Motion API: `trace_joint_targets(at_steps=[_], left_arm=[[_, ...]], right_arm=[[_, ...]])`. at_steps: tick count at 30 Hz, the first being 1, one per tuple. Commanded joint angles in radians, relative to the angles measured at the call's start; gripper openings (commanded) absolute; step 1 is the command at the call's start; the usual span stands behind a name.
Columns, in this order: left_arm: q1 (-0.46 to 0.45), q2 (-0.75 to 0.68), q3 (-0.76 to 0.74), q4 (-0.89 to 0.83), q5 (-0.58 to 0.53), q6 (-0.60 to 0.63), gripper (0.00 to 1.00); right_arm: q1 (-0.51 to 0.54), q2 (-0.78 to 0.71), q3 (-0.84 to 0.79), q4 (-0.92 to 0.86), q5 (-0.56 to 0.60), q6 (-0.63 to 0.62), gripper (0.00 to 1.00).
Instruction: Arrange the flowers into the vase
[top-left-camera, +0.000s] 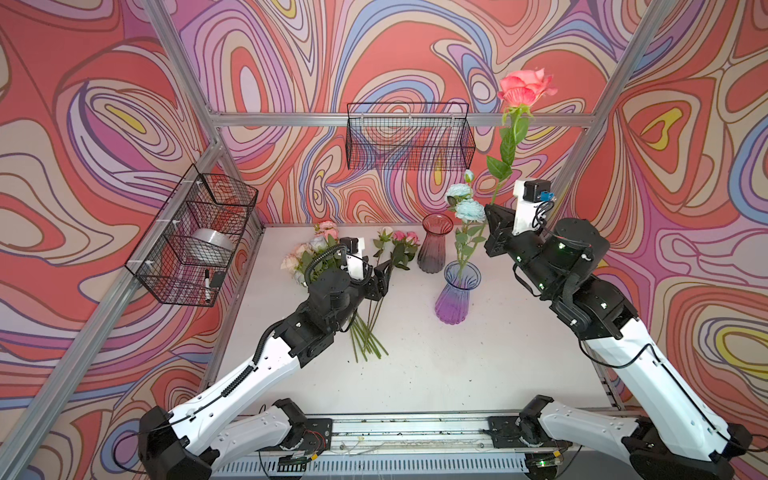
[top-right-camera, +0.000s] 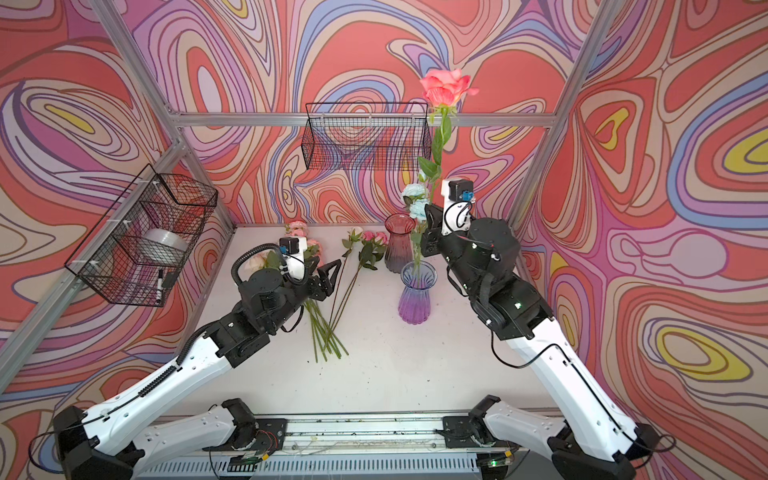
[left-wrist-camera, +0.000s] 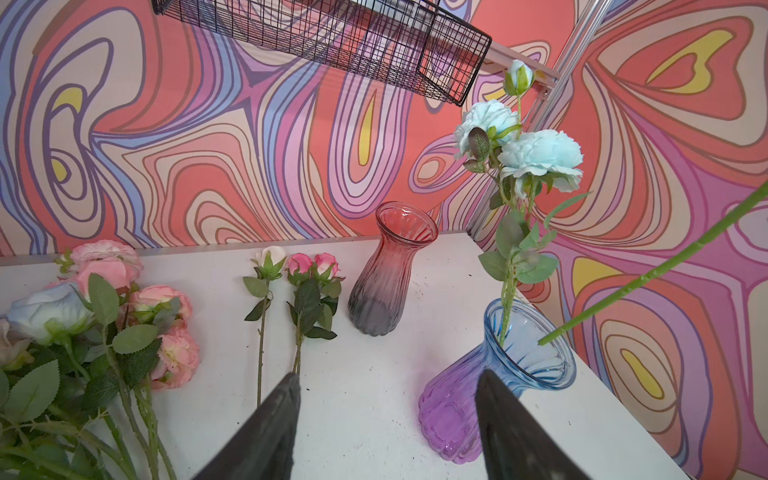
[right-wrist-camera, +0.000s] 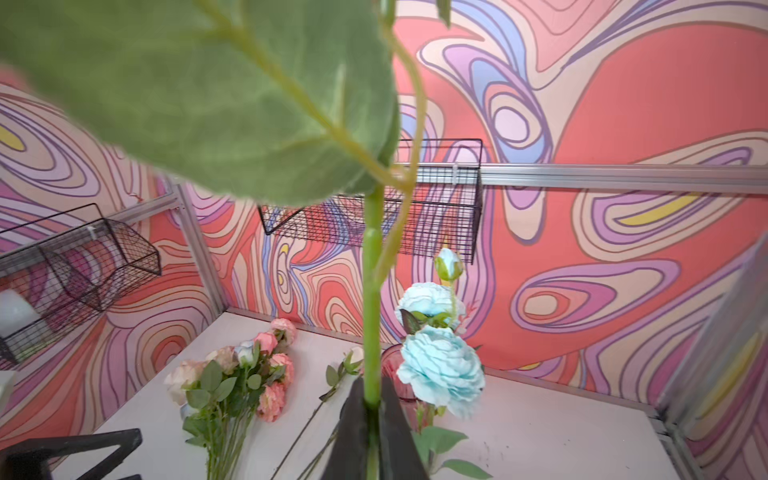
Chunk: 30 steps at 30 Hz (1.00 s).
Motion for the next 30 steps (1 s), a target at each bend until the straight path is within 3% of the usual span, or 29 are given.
trace_joint_targets(at_steps=[1,8,15,19,30], left_arm=[[-0.003,0.008,0.011,-0.014,-0.011,-0.01,0.67],[-0.003,0.023,0.014,-0.018,-0.007,-0.013,0.67],[-0.003,0.037,0.014,-0.021,-0.004,-0.019,0.67],[-0.003,0.046,0.018,-0.024,0.002,-0.021,0.67],[-0.003,0.058,0.017,-0.026,-0.006,-0.024,0.67]], right_arm=[[0.005,-0.008,-0.042,-0.005,0.107,-0.047,0.0],[0.003,-0.005,-0.182,0.017,0.149,0.005,0.0],[0.002,-0.104,-0.44,0.164,0.215,0.199,0.01],[0.003,-0.106,-0.463,0.153,0.217,0.225,0.12],[0.003,-0.072,-0.442,0.111,0.189,0.237,0.2]])
